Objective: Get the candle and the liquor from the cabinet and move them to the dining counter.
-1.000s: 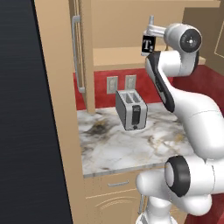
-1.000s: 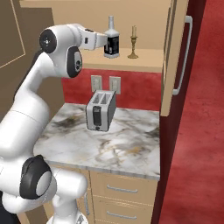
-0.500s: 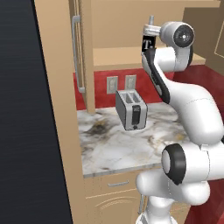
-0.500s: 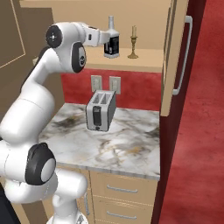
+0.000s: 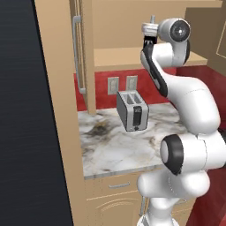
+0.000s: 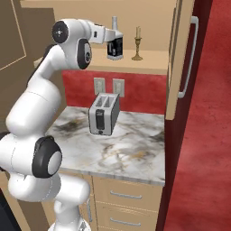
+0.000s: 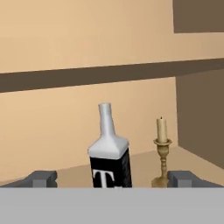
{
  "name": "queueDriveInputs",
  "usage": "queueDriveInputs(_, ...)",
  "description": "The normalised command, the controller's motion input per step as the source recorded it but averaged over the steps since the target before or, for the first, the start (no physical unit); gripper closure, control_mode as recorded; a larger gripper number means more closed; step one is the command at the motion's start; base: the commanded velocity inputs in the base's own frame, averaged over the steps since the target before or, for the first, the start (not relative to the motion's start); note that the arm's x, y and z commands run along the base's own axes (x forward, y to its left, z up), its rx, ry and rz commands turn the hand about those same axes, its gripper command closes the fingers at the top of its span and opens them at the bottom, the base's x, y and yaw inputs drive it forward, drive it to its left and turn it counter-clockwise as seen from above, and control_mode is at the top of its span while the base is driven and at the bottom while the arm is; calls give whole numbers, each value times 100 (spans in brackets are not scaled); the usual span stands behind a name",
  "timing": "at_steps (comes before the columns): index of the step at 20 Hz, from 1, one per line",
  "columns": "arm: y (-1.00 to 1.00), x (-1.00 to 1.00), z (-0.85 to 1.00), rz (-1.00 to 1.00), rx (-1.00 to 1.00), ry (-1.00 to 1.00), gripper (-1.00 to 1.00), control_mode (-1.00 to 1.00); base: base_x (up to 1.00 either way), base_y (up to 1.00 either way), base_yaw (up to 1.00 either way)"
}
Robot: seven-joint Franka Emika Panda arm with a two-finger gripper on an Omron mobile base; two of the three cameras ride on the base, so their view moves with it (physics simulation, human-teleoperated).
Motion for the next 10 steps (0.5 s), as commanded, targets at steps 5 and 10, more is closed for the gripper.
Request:
queueDriveInputs(5,0,22,6,0,-4,-1,-100,-100,0,0,0)
queueDriveInputs(10,0,28,0,0,-3,0,-100,-100,0,0,0)
